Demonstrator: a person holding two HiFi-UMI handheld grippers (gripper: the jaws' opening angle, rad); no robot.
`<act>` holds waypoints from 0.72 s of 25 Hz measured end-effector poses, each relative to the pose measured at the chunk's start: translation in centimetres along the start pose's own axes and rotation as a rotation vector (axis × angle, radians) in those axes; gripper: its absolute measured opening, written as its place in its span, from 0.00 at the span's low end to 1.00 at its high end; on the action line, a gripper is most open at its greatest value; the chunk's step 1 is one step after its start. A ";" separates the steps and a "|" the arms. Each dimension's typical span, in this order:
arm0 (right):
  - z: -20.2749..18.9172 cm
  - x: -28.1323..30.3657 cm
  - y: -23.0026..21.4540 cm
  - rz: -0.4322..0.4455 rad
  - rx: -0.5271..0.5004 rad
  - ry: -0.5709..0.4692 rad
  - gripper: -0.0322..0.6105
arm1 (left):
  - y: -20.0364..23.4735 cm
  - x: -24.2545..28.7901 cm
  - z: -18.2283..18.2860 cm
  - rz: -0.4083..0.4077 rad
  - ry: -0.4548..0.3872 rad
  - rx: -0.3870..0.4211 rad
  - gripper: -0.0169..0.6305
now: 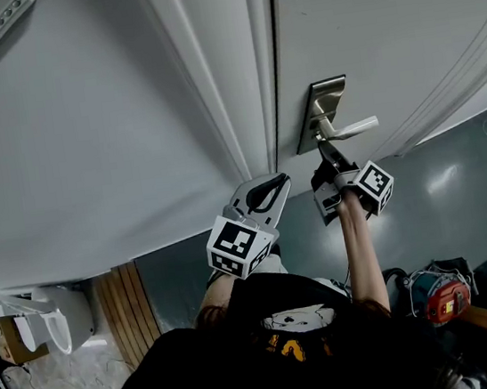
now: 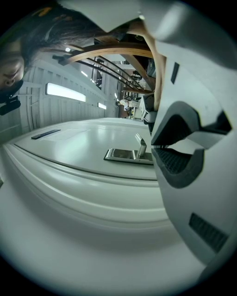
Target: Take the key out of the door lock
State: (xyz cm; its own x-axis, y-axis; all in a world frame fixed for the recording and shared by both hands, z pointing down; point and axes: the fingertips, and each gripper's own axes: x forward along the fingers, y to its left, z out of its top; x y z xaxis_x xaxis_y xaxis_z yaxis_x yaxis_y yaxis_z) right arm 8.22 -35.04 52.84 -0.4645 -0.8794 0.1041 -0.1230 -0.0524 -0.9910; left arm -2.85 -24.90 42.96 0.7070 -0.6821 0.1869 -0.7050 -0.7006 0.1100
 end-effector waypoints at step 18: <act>-0.4 -3.8 -0.8 0.056 0.120 -0.012 0.08 | 0.3 -0.4 -0.4 0.028 0.005 -0.010 0.06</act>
State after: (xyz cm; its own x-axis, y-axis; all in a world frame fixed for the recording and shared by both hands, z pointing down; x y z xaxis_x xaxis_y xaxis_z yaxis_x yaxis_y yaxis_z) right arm 9.71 -31.43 53.27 -0.4569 -0.8882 0.0478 0.0093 -0.0585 -0.9982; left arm -3.32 -24.74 43.34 0.6871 -0.7001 0.1944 -0.7247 -0.6795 0.1142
